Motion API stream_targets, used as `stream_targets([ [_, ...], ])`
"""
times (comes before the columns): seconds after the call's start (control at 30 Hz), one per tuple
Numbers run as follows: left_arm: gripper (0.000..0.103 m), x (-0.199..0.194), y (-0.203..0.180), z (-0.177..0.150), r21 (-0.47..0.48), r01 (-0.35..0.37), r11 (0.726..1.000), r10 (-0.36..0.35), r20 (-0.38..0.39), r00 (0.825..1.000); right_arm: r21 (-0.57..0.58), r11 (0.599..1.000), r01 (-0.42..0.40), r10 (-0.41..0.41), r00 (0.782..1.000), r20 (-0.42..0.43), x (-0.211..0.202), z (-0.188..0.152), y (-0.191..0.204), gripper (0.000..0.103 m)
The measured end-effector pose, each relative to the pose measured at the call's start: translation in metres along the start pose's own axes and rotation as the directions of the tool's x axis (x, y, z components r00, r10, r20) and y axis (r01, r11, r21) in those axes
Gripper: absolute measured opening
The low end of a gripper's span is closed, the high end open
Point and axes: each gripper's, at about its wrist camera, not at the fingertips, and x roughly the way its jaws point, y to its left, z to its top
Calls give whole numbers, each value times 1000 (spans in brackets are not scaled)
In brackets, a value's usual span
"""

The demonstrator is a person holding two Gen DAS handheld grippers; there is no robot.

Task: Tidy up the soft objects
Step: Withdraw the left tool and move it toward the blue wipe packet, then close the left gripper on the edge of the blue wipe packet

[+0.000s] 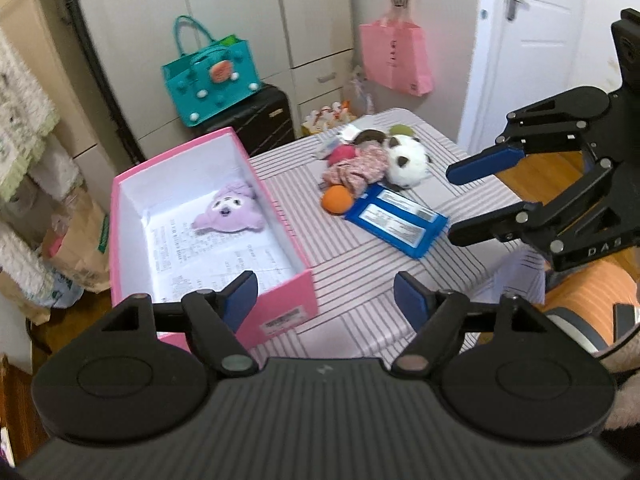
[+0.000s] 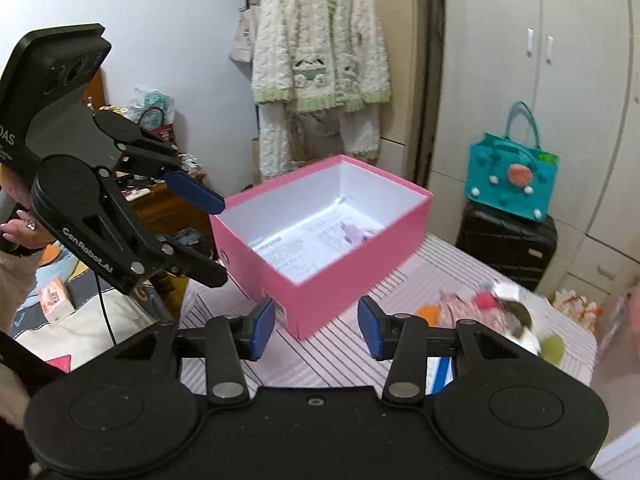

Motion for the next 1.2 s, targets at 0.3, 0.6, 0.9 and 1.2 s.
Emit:
stream_targets([
  [0.3,75,33,-17,-6,-16,100,995,-100,29,995,131,990,55,-52,998,-26,-3,-56,-29,60],
  [0.6,78,73,-34,1,-7,154,988,-153,66,986,160,978,134,-129,991,-45,16,-100,-42,72],
  [0.9,79,127,-47,13,-73,208,975,-206,32,978,139,967,213,-208,977,-52,60,-124,-53,81],
  [1.2,78,180,-46,19,-225,211,951,-218,-8,976,130,969,212,-210,977,-27,94,-125,-78,90],
])
